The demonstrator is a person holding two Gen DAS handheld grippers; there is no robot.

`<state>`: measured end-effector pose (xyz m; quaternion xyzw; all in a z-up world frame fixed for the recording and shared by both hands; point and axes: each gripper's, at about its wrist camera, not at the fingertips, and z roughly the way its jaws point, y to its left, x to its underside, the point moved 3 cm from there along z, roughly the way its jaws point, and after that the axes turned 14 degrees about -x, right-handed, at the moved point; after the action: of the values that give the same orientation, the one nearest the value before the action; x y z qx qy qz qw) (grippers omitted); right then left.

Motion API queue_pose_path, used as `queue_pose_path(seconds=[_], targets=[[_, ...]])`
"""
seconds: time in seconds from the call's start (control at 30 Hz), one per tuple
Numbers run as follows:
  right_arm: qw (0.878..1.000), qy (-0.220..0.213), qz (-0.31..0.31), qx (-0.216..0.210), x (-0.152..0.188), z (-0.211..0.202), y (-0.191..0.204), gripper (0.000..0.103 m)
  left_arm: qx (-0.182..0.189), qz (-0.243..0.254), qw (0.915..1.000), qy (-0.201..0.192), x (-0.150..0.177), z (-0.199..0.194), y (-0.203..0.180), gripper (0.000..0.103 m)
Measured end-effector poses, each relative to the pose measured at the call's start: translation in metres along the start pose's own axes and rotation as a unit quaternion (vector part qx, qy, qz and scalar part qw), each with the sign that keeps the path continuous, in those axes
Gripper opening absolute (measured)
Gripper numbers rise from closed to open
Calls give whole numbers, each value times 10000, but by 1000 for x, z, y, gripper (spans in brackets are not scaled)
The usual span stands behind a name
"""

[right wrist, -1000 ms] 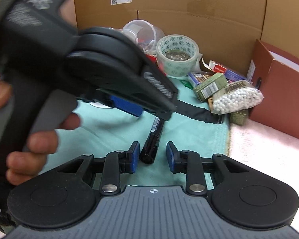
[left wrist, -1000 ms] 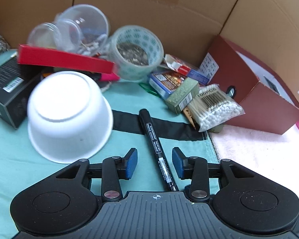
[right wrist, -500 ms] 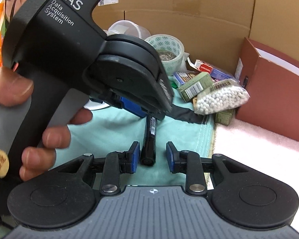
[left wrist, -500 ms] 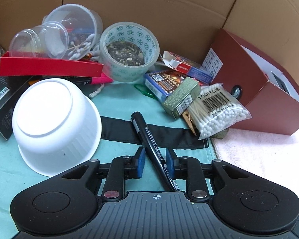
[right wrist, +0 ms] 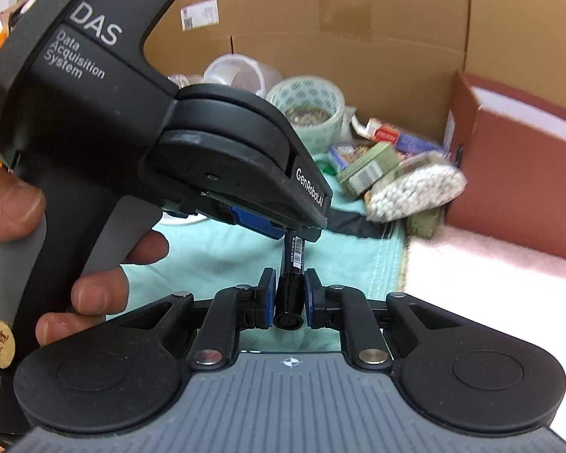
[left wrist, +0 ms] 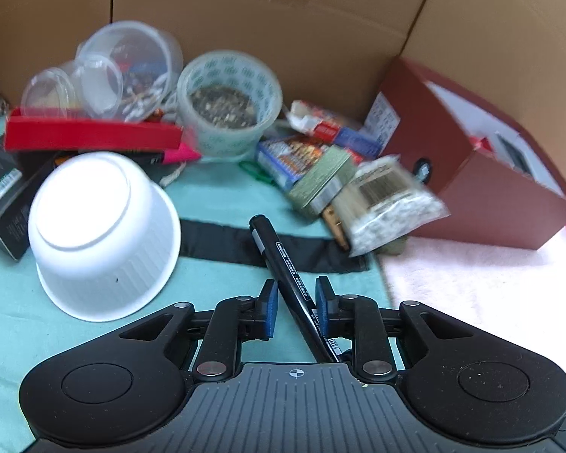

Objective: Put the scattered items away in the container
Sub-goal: 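Carry the black marker with the left gripper over the shoebox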

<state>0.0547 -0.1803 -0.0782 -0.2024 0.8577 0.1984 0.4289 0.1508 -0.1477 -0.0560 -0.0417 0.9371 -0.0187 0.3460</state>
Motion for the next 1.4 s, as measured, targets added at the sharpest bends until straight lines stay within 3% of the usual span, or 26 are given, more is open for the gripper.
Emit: queue_pose_path(seconds=[0.33, 0.67, 1.1, 1.4], targets=[[9965, -755, -166, 322, -24, -55, -4, 18, 220, 237, 9965, -772, -32, -54, -36, 18], [9864, -1388, -205, 850, -57, -97, -39, 18, 443, 687, 9858, -1465, -73, -77, -103, 17], [9779, -1635, -48, 1300, -82, -94, -122, 18, 848, 1097, 9751, -1730, -118, -39, -179, 16], [9754, -1472, 202, 1626, -81, -82, -184, 18, 1149, 1367, 9727, -1483, -131, 10, -226, 12]])
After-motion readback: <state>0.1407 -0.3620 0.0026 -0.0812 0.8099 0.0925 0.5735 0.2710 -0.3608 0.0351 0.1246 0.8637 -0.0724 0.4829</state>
